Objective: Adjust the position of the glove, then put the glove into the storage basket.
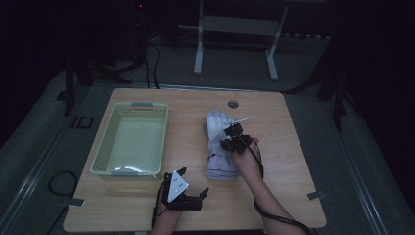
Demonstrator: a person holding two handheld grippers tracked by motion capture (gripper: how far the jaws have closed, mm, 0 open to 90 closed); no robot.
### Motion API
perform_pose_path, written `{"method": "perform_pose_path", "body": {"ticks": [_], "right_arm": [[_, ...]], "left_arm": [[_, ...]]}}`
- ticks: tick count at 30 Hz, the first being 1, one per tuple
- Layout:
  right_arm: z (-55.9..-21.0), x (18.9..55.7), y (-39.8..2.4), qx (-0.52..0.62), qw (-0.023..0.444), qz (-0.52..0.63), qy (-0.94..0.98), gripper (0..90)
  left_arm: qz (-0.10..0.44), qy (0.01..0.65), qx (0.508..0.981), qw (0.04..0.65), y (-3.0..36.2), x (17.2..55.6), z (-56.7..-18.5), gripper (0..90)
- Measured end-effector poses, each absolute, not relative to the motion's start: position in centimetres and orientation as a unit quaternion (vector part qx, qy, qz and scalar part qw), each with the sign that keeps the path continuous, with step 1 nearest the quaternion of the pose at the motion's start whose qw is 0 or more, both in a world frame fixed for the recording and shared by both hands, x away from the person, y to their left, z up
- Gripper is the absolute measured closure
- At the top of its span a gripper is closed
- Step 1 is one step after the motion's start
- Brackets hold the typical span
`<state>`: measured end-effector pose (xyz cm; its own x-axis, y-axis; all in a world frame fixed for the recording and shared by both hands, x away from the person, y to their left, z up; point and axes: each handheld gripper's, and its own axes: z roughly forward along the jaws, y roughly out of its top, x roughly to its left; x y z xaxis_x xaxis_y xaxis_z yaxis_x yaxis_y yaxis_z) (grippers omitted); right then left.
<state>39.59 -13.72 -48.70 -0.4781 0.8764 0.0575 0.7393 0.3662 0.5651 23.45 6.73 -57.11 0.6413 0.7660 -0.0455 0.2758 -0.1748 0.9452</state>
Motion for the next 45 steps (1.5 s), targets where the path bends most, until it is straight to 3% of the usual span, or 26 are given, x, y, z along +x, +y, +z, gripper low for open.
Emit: {"method": "perform_pose_path", "body": {"ticks": [9,15,21,26,29,35,45], "right_arm": [[-49.3,39.6,-13.4,0.488,0.129,0.270,0.820,67.2],[-47.9,39.4,-15.2,0.465,0.126,0.316,0.818,36.7],[-47.4,38.9,-16.9,0.460,0.098,0.356,0.807,20.2],[-47.7,38.7,-18.3,0.452,0.086,0.354,0.814,17.5],[-47.7,38.0,-19.3,0.409,0.144,0.377,0.819,19.9],[-47.6,36.7,-20.8,0.364,0.194,0.394,0.822,19.9],[-48.8,36.3,-22.5,0.357,0.194,0.395,0.824,19.4]], "left_arm": [[0.223,0.357,0.731,0.537,6.8,23.5,-57.1,0.1],[0.229,0.349,0.736,0.533,6.7,23.4,-57.1,0.0],[0.214,0.354,0.735,0.538,6.8,23.6,-57.1,0.0],[0.193,0.363,0.735,0.540,7.0,24.0,-57.1,0.0],[0.181,0.363,0.730,0.550,7.2,24.2,-57.1,0.0],[0.173,0.365,0.755,0.516,6.7,25.0,-56.3,0.0],[0.159,0.360,0.774,0.496,6.0,27.3,-52.9,0.1]]}}
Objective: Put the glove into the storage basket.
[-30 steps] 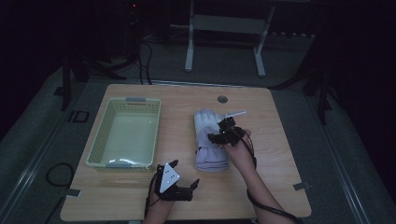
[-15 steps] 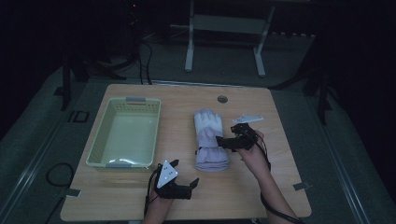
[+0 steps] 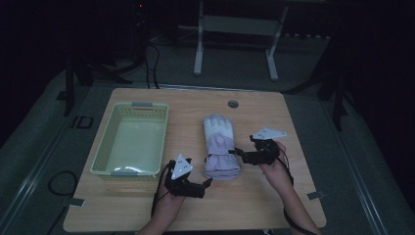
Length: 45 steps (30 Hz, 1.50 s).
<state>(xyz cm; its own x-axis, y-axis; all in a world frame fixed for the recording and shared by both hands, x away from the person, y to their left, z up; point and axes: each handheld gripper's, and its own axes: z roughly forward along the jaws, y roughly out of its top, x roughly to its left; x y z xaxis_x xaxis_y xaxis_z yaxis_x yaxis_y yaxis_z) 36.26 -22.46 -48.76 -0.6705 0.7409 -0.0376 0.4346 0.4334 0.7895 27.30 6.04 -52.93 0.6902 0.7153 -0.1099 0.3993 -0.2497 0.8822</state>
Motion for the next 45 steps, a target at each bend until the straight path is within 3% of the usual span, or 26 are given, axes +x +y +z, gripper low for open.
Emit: {"method": "perform_pose_path", "body": {"ticks": [13,17,22,24,28,35,37,41,45], "right_arm": [[-48.6,37.0,-22.5,0.390,0.157,0.410,0.809,19.9],[-48.5,37.3,-22.3,0.385,0.170,0.414,0.807,21.8],[-48.6,38.2,-22.1,0.398,0.152,0.421,0.801,18.7],[-48.8,38.5,-21.8,0.395,0.151,0.422,0.802,11.8],[-49.5,39.0,-21.1,0.393,0.153,0.416,0.806,12.0],[-50.8,39.9,-20.6,0.414,0.134,0.404,0.805,19.8],[-51.7,40.2,-20.6,0.428,0.123,0.395,0.804,22.6],[-52.9,40.4,-20.7,0.445,0.099,0.387,0.802,23.0],[-53.7,40.6,-21.0,0.457,0.057,0.384,0.800,34.9]], "left_arm": [[0.119,0.362,0.796,0.470,3.7,32.0,-51.0,0.0],[0.104,0.372,0.798,0.463,3.4,33.4,-51.0,0.0],[0.096,0.396,0.799,0.442,3.4,34.5,-51.5,0.1],[0.110,0.406,0.797,0.434,3.3,34.6,-51.6,0.1],[0.088,0.427,0.786,0.439,3.6,35.2,-51.9,0.1],[0.055,0.457,0.782,0.421,3.8,35.7,-53.6,0.1],[0.025,0.472,0.770,0.429,4.1,35.8,-54.6,6.4],[0.010,0.477,0.767,0.428,3.9,36.0,-55.2,9.4],[-0.012,0.475,0.768,0.429,3.8,36.3,-55.8,15.4]]}}
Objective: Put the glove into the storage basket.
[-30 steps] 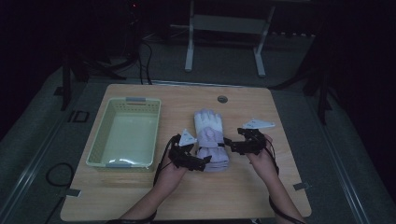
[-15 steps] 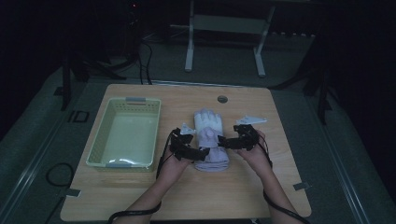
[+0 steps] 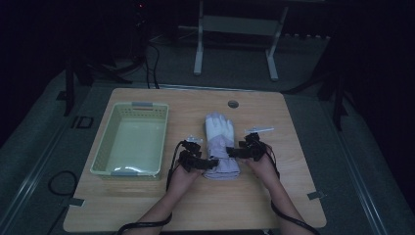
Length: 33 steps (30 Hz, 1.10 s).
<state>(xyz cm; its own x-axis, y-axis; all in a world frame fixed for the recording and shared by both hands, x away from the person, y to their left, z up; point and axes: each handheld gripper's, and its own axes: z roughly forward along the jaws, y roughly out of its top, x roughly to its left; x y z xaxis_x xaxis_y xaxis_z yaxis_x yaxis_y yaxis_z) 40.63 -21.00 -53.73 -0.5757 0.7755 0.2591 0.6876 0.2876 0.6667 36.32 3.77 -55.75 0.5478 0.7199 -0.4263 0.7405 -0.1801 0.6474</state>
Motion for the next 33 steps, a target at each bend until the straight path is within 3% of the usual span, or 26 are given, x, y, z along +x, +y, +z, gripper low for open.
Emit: {"method": "perform_pose_path", "body": {"ticks": [4,7,12,16,22,33], "right_arm": [[-54.1,40.9,-21.1,0.469,0.016,0.379,0.797,44.0],[-54.3,41.0,-21.1,0.471,-0.013,0.380,0.796,54.8],[-54.3,40.9,-20.7,0.478,-0.021,0.375,0.794,68.2],[-54.0,40.4,-20.0,0.471,0.014,0.364,0.804,78.9],[-53.5,39.9,-19.4,0.466,0.048,0.357,0.808,82.4],[-51.8,39.4,-19.3,0.467,0.065,0.362,0.804,82.7]], "left_arm": [[-0.039,0.473,0.767,0.432,3.9,36.7,-56.5,22.6],[-0.052,0.461,0.771,0.436,3.8,36.7,-56.5,35.2],[-0.056,0.458,0.779,0.425,3.6,36.9,-56.3,45.6],[-0.036,0.453,0.792,0.407,3.3,36.6,-55.5,58.0],[-0.036,0.455,0.797,0.396,2.9,36.6,-54.7,70.0],[-0.031,0.438,0.811,0.387,2.8,36.7,-52.5,72.3]]}}
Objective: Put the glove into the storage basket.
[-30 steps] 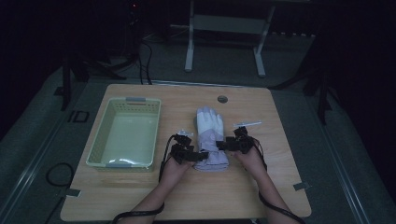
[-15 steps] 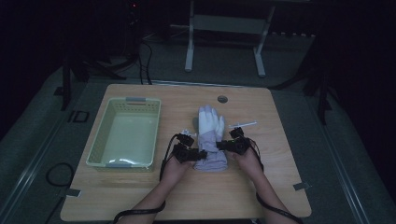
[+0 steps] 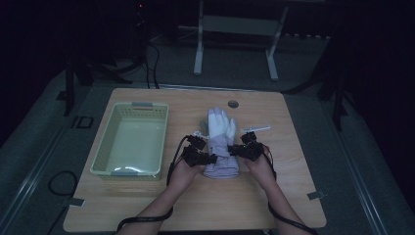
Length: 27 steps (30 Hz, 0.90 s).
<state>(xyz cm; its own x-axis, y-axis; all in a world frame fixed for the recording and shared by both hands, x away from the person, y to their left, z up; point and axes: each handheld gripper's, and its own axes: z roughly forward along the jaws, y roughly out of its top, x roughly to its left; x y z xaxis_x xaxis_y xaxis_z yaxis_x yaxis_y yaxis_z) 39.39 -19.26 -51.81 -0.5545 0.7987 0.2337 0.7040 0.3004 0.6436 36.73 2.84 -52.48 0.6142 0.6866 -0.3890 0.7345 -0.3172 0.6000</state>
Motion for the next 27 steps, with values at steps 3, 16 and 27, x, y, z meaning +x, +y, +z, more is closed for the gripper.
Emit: {"method": "perform_pose_path", "body": {"ticks": [3,16,27], "right_arm": [[-51.1,39.3,-19.3,0.468,0.065,0.370,0.800,82.8],[-46.7,38.8,-18.3,0.458,0.084,0.398,0.791,82.8],[-44.0,38.9,-15.7,0.448,0.092,0.407,0.791,82.8]], "left_arm": [[-0.026,0.430,0.816,0.386,3.0,36.7,-51.4,72.3],[-0.006,0.409,0.823,0.394,4.5,36.7,-46.9,72.4],[0.007,0.408,0.821,0.399,7.3,36.7,-44.1,72.4]]}}
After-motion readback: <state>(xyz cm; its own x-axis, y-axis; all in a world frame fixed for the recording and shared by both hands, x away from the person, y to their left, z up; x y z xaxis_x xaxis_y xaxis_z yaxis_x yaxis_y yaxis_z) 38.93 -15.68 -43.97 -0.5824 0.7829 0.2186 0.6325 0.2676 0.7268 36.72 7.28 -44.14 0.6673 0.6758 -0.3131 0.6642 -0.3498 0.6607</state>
